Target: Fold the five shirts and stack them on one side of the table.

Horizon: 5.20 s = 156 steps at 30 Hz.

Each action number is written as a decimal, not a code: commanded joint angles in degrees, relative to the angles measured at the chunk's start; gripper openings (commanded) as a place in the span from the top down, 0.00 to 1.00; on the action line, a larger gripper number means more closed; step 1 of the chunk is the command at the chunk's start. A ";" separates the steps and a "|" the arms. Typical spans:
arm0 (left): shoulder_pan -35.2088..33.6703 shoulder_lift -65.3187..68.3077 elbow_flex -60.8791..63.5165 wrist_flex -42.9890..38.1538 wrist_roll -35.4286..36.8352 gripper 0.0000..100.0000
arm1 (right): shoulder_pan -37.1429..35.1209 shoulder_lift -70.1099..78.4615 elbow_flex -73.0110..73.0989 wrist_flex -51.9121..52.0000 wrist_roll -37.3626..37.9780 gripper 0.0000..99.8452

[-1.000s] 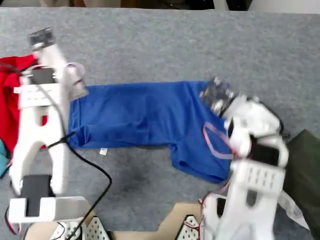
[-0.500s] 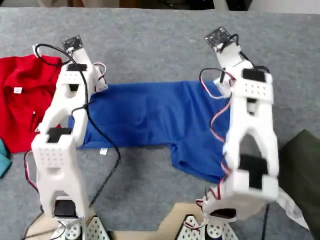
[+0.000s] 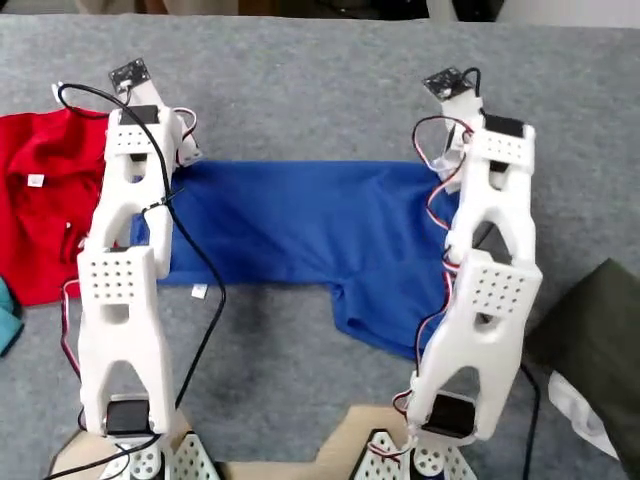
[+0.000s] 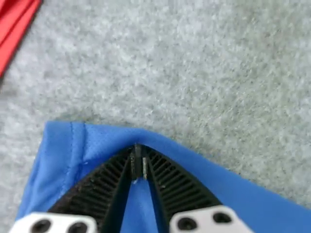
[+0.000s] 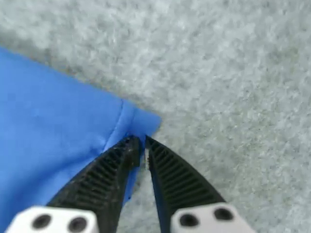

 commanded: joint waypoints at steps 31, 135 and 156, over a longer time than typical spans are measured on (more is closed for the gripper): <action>5.36 -49.01 52.75 8.26 -15.21 0.98 | 1.10 -20.00 -16.92 33.76 -3.52 0.99; -10.02 -69.05 96.62 -32.79 -16.35 0.98 | -20.26 -71.34 97.27 -11.34 25.67 1.00; -10.02 -69.05 96.70 -32.79 -17.85 0.98 | -20.44 -43.91 42.33 6.77 36.92 1.00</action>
